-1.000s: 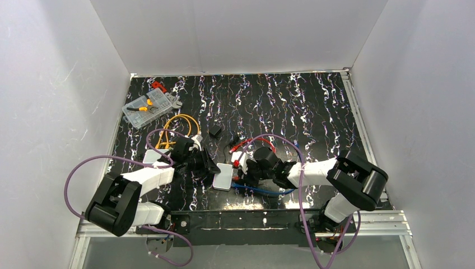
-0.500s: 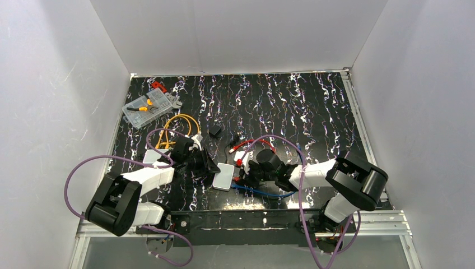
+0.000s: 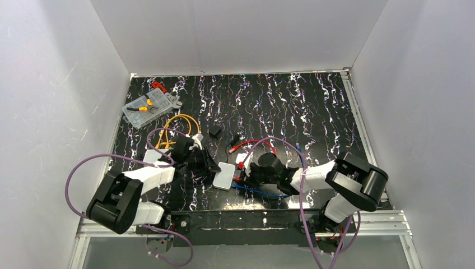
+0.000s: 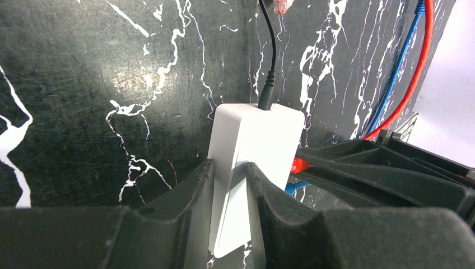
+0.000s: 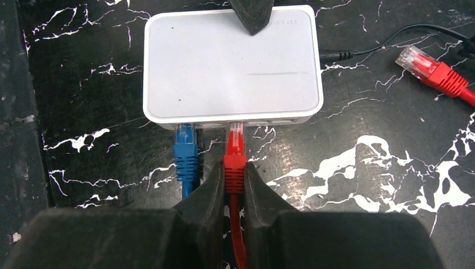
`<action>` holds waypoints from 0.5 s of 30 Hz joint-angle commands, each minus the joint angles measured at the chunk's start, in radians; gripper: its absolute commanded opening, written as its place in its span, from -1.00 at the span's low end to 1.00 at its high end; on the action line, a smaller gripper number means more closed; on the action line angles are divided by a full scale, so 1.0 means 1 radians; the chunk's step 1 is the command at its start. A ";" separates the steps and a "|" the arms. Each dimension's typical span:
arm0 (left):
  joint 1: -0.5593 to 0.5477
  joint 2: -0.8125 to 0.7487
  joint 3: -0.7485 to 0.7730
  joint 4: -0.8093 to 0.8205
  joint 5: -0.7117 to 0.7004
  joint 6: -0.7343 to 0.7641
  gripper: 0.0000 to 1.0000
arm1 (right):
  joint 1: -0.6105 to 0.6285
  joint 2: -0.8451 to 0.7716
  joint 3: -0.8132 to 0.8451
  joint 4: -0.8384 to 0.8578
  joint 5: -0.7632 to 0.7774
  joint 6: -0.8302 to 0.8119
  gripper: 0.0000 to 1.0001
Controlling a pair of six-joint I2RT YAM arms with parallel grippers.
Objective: Insert the plug into the switch port
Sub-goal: Insert the connector into the switch port.
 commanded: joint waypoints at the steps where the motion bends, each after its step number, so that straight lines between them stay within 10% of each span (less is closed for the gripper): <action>1: -0.040 0.038 -0.016 -0.064 0.086 0.009 -0.52 | 0.032 -0.031 0.001 0.195 0.040 -0.032 -0.97; 15: -0.039 0.028 -0.006 -0.092 0.082 0.010 -0.34 | 0.052 -0.059 -0.051 0.291 0.091 -0.045 -0.97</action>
